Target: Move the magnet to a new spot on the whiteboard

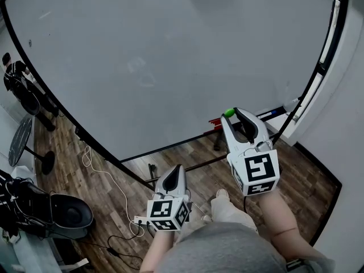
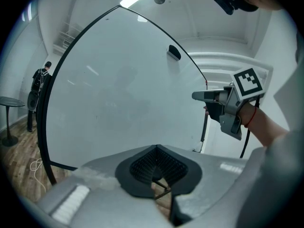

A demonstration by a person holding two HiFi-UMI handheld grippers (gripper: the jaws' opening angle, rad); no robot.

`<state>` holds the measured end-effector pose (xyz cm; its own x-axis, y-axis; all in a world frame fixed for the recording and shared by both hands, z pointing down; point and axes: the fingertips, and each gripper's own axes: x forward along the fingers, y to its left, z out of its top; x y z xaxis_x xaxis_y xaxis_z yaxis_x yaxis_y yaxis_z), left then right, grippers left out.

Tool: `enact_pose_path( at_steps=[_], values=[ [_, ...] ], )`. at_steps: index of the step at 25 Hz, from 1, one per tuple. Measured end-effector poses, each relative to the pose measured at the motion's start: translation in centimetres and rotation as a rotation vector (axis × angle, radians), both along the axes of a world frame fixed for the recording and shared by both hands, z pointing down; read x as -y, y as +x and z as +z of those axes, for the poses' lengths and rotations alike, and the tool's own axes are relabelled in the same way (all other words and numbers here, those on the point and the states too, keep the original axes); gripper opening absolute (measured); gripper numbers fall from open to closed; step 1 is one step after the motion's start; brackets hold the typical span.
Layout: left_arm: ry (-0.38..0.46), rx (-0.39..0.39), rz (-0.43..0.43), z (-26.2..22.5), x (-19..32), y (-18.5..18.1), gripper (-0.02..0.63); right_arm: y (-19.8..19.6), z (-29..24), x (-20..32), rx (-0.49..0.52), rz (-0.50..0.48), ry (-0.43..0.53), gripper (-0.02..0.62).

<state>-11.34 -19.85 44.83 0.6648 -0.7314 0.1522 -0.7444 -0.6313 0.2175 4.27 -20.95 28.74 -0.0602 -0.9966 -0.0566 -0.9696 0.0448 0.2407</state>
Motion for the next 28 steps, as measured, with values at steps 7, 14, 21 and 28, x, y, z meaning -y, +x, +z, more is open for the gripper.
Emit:
enact_pose_path(
  at_steps=[7,14,21,28],
  values=[
    [0.001,0.0,-0.012,-0.2,-0.8,-0.1,0.005,-0.1,0.2,-0.7,0.014,-0.011,-0.005,0.124],
    [-0.001,0.003,-0.016,-0.4,-0.8,0.2,0.005,0.1,-0.4,-0.5,0.017,-0.022,0.001,0.124],
    [0.001,0.01,-0.025,-0.6,0.6,1.8,0.005,1.9,-1.1,0.6,0.02,-0.026,0.017,0.124],
    [0.011,0.006,-0.045,-1.2,1.9,5.8,0.005,5.6,-1.9,1.7,0.014,-0.047,0.032,0.124]
  ],
)
